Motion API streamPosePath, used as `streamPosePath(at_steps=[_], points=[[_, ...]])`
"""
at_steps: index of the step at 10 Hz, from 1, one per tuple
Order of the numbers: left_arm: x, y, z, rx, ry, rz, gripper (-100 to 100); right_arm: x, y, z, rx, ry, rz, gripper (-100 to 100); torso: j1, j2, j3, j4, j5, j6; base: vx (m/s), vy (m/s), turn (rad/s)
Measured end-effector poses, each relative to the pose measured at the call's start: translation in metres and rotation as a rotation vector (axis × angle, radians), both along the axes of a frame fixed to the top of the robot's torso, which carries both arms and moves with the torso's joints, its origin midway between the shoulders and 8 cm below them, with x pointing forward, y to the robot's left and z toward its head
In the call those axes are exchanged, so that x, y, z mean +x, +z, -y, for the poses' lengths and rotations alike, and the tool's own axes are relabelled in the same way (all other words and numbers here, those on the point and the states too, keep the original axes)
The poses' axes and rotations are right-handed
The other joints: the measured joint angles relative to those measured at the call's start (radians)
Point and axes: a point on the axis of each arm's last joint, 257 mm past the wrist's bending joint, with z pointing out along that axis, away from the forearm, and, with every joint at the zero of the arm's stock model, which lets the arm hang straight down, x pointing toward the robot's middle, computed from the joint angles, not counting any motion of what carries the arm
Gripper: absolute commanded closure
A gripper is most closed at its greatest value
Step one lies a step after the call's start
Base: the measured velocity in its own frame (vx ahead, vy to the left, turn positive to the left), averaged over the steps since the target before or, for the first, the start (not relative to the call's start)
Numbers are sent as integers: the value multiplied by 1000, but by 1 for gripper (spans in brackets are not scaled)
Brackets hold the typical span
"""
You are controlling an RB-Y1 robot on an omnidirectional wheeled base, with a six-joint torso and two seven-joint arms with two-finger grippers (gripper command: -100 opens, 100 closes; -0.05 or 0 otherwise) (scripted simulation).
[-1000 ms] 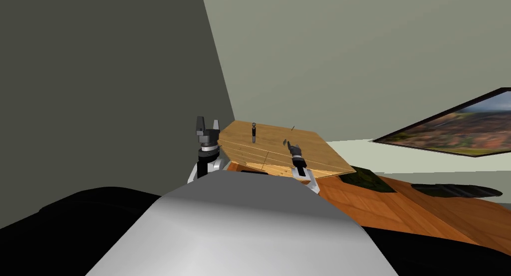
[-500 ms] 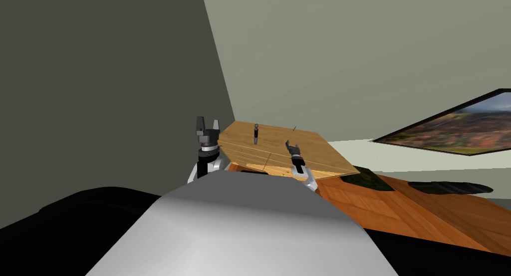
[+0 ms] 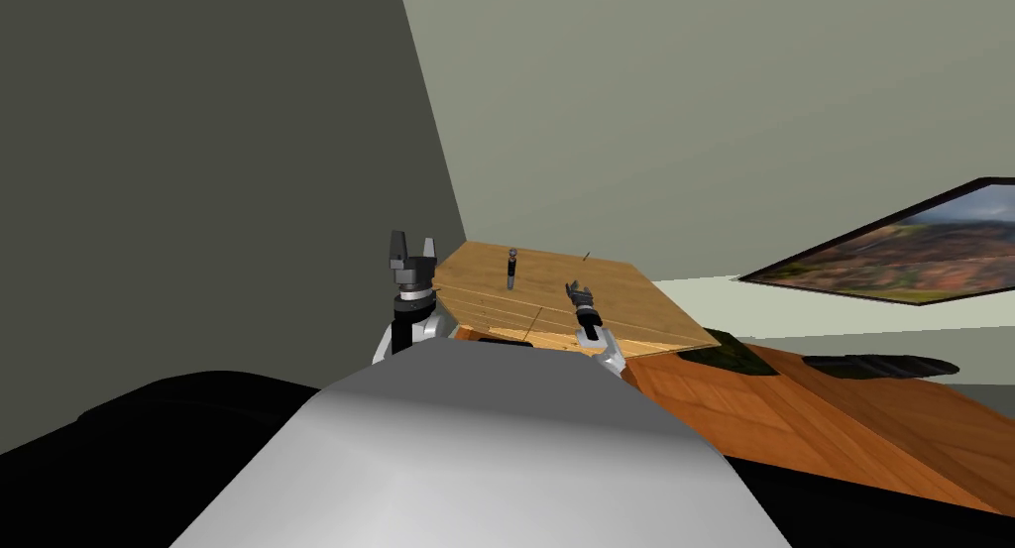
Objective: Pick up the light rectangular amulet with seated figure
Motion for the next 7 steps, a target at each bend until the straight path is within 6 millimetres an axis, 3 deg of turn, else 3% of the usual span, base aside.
streamPosePath(at_steps=[1, 7], points=[[0, 0, 0, 0, 0, 0, 0, 0, 0, 0, 0, 0, 0, -100, -1, 1, 1, 0, 0, 0, 0, 27, -144], [0, 0, 0, 0, 0, 0, 0, 43, -4, -20, 16, 84, 10, -100, 1, 2, 1, 1, 0, 0, -8, 39, -92]])
